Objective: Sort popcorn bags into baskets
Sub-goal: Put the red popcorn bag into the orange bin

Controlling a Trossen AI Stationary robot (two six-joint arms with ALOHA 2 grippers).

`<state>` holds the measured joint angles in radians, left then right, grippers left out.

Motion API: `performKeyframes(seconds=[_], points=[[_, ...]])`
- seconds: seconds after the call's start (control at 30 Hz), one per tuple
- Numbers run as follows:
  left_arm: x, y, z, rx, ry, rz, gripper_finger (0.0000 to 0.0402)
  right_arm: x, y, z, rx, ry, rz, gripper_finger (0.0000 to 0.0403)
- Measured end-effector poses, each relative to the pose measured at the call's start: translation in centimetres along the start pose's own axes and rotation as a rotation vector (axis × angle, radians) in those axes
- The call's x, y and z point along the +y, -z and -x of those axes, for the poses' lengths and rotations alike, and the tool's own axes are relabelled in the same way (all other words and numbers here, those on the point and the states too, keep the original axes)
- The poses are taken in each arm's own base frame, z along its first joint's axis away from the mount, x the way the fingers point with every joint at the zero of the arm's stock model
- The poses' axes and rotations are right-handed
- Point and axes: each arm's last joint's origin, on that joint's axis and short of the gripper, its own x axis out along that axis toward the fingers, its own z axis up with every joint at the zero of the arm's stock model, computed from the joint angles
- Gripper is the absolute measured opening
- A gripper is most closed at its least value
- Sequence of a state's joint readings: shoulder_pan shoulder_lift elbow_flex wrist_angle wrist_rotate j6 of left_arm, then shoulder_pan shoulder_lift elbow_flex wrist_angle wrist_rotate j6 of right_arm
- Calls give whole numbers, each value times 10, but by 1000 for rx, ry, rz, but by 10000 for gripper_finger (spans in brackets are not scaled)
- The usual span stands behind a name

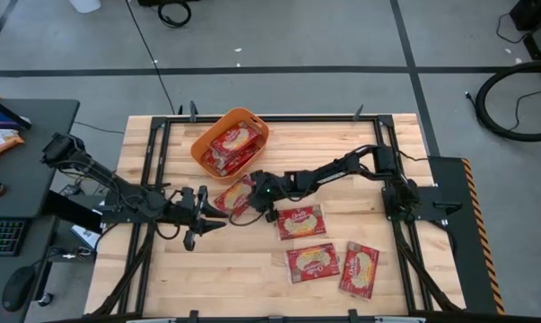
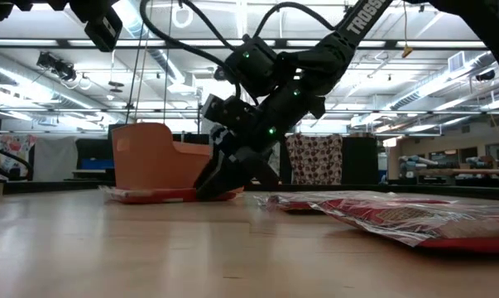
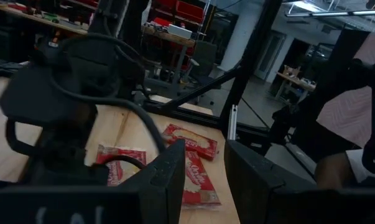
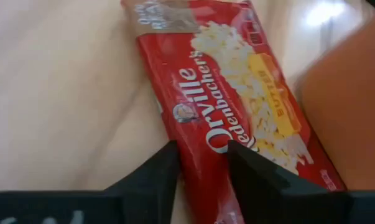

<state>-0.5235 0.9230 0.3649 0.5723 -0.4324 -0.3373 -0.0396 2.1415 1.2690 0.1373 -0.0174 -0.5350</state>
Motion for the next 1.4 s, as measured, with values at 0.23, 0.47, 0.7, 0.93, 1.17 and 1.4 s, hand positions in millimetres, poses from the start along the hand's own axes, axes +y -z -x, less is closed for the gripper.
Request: performKeyframes(seconds=[0.23,0.47,0.7,0.93,1.17,1.4], points=[[0,0,0,2,2,5,117,-4,5,2,75,24,-13,34],[-8,1,3,1,43,2,117,12,-5,11,120,19,9,11],[-11,4,4,0,18,-64,117,26,-28,39,168,67,82,6],[11,28,22,-143,9,-92,117,14,-46,84,171,83,90,4],[28,42,47,-266,92,-65,117,0,-54,117,155,114,90,3],[28,40,47,-280,99,-37,117,-22,-63,139,72,209,139,2]])
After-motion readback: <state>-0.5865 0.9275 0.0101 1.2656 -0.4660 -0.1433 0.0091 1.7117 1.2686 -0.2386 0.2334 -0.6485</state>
